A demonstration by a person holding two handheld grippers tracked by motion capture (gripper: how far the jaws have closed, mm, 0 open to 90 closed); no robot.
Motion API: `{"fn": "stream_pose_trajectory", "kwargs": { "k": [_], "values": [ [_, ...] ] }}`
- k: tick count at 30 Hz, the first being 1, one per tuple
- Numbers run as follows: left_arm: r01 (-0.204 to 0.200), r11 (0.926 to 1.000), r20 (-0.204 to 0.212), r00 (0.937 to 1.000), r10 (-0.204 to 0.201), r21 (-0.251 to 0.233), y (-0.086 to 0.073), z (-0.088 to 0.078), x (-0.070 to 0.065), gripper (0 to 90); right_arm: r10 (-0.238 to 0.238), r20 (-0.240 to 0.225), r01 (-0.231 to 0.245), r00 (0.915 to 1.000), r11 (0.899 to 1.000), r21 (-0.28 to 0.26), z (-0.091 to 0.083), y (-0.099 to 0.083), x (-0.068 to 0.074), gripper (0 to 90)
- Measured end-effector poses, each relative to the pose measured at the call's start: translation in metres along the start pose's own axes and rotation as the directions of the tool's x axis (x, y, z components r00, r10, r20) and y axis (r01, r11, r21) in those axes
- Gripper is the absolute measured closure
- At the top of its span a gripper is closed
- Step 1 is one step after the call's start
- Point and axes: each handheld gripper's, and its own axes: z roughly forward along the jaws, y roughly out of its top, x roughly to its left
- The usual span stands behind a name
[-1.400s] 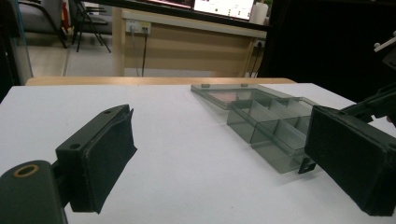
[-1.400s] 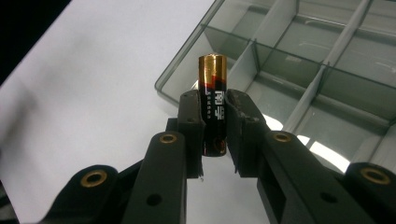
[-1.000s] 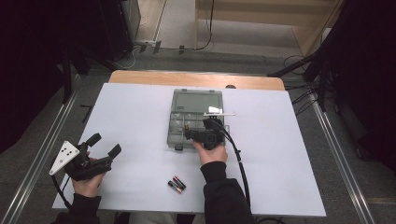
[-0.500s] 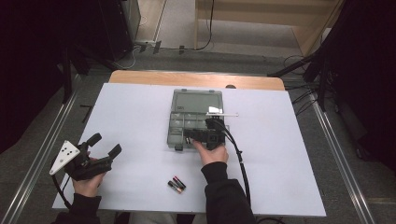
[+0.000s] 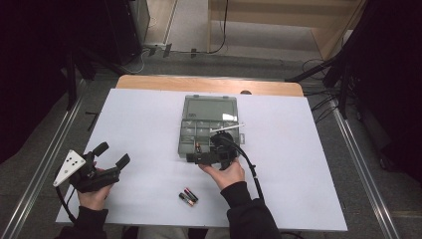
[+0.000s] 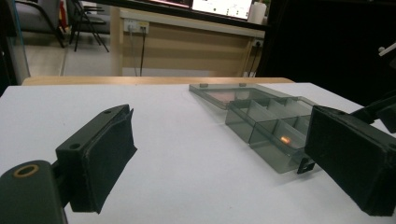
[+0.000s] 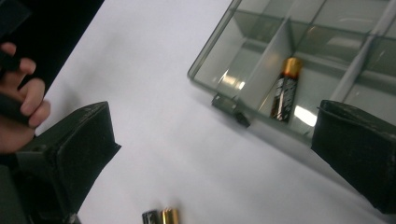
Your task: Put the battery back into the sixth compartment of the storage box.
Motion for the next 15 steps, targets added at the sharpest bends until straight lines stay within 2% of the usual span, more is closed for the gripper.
{"fn": "stream_pose_trajectory", "kwargs": {
  "k": [7,15],
  "values": [
    [-0.006,1.0,-0.001,1.0,0.006,0.003,0.0,0.0,0.0,8.0,-0.05,0.009,0.049,0.9987,0.998,0.043,-0.005,-0.006,0.012,0.0],
    [-0.004,1.0,-0.001,1.0,0.004,0.004,0.0,0.0,0.0,8.0,-0.089,0.032,0.086,0.9955,0.992,0.093,-0.009,-0.013,0.018,0.0]
  ]
}}
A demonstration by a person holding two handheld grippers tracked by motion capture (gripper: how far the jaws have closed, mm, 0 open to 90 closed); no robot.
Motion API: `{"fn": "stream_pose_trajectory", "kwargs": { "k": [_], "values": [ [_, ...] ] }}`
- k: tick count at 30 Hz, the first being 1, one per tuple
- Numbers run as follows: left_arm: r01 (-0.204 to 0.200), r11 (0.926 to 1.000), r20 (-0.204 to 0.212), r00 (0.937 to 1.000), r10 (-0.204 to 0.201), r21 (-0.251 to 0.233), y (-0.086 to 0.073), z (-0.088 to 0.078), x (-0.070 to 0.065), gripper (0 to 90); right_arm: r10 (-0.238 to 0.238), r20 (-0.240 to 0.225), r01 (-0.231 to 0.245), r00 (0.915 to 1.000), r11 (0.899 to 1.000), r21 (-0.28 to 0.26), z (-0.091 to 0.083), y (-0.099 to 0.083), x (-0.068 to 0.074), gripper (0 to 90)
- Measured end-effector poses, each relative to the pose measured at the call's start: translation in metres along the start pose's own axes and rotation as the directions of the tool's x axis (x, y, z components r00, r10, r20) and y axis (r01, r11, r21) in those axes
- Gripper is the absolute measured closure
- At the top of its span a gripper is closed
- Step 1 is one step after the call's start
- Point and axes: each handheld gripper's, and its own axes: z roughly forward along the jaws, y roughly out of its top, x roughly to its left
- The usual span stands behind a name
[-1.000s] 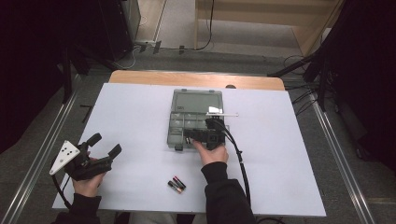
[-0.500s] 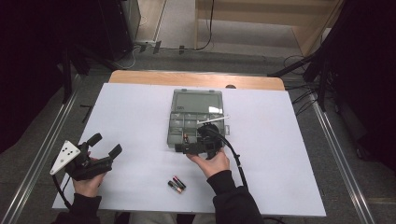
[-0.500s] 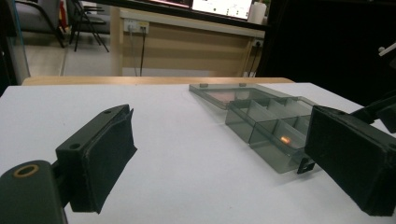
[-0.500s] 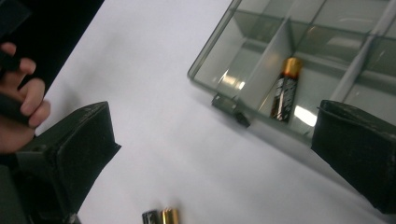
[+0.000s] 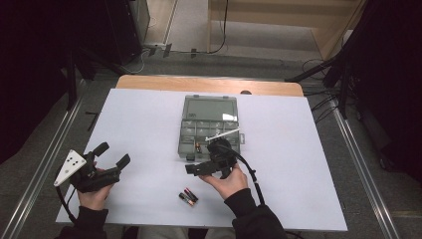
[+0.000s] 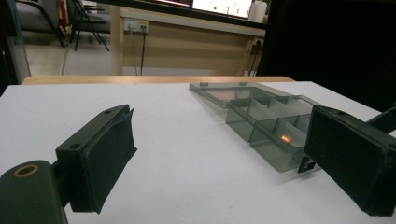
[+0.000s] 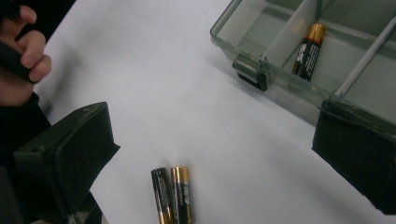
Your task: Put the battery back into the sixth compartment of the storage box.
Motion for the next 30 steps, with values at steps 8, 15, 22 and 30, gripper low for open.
{"fn": "stream_pose_trajectory", "kwargs": {
  "k": [8,15,22,30],
  "values": [
    [-0.003,1.0,0.003,1.0,0.003,0.006,0.0,0.001,0.0,8.0,-0.078,0.065,0.07,0.9948,0.99,0.124,0.007,-0.013,0.007,2.2],
    [-0.003,1.0,0.002,1.0,0.003,0.006,0.0,0.001,0.0,8.0,-0.141,0.094,0.12,0.9856,0.973,0.199,0.015,-0.018,0.016,3.3],
    [0.0,1.0,0.003,1.0,0.0,0.009,0.0,0.001,0.0,8.0,-0.182,0.1,0.152,0.9782,0.956,0.252,0.024,-0.02,0.024,6.0],
    [-0.001,0.9999,0.004,1.0,0.001,0.011,0.0,0.001,0.0,8.0,-0.219,0.109,0.18,0.9695,0.94,0.292,0.028,-0.022,0.027,13.8]
  ]
}}
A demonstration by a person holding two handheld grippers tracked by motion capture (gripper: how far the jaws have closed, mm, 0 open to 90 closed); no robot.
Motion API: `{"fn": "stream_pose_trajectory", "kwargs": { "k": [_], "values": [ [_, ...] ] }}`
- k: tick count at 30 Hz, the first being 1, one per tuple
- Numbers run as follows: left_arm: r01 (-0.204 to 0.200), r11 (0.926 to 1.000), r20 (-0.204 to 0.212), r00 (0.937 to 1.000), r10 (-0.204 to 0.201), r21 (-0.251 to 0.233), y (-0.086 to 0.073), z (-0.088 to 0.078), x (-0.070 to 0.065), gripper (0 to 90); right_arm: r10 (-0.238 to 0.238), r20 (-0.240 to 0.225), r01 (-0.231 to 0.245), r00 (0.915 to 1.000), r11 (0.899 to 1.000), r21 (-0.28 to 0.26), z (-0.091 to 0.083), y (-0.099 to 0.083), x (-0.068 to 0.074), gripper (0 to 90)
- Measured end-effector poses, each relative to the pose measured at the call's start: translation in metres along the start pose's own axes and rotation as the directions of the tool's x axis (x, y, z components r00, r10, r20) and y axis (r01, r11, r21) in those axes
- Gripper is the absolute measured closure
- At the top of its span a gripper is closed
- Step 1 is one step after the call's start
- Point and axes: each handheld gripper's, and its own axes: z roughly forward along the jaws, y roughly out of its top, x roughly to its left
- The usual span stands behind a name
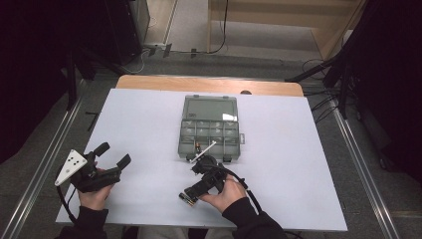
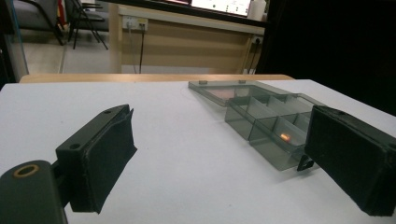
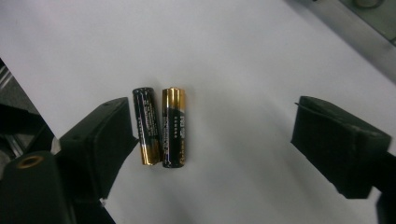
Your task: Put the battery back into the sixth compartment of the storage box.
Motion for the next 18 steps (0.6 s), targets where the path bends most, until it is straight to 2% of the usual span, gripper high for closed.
{"fn": "stream_pose_trajectory", "kwargs": {
  "k": [2,4,8,18],
  "values": [
    [0.0,1.0,0.0,1.0,0.0,0.0,0.0,0.0,0.0,8.0,-0.006,0.002,0.006,1.0,1.0,0.021,0.002,0.0,0.002,15.1],
    [0.001,1.0,0.002,1.0,-0.001,0.0,0.0,0.0,0.0,8.0,-0.016,-0.009,0.016,0.9998,0.999,0.029,0.002,0.0,0.003,22.1],
    [0.003,1.0,0.005,1.0,-0.003,0.001,0.0,0.0,0.0,8.0,-0.031,-0.024,0.032,0.9992,0.999,0.042,0.003,0.0,0.004,28.6],
    [0.004,1.0,0.007,1.0,-0.004,0.002,0.0,0.0,0.0,8.0,-0.063,0.008,0.062,0.998,0.995,0.081,0.01,0.004,0.013,32.6]
  ]
}}
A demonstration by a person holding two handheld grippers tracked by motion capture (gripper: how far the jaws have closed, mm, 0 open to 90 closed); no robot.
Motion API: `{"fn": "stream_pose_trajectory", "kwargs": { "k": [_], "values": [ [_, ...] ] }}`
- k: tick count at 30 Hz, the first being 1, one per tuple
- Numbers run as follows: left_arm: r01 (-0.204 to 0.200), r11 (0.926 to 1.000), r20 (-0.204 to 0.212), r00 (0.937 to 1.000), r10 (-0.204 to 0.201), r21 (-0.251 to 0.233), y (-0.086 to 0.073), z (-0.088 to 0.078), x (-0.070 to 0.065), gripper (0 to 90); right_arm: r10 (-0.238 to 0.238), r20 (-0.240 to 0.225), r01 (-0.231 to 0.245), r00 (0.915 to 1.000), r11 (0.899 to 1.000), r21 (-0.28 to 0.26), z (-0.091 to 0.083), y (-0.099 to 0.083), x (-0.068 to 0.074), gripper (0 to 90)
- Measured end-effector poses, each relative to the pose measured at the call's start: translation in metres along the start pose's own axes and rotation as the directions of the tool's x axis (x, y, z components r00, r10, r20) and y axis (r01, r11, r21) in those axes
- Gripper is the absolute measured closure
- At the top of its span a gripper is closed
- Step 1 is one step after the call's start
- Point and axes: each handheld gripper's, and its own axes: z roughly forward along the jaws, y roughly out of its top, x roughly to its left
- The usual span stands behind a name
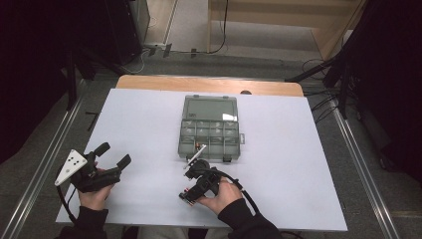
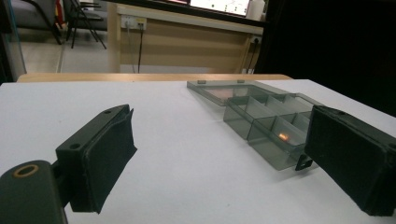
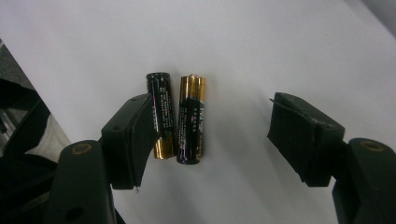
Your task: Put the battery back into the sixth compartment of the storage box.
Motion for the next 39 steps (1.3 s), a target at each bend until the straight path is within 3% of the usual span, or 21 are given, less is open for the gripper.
{"fn": "stream_pose_trajectory", "kwargs": {
  "k": [15,28,39],
  "values": [
    [0.0,1.0,0.0,1.0,0.0,0.001,-0.0001,0.0003,0.0,8.0,-0.005,0.012,0.005,0.9999,1.0,0.013,0.0045,0.0024,0.0028,47.7],
    [0.001,1.0,-0.001,1.0,-0.001,0.001,-0.0001,0.0002,0.0003,8.0,-0.008,0.03,0.007,0.9995,0.999,0.035,0.0067,0.0029,0.0025,55.1],
    [0.003,1.0,0.0,1.0,-0.003,0.002,-0.0001,0.0004,0.0005,8.0,-0.028,0.043,0.027,0.9987,0.999,0.035,0.0082,0.0028,0.0042,71.2]
  ]
}}
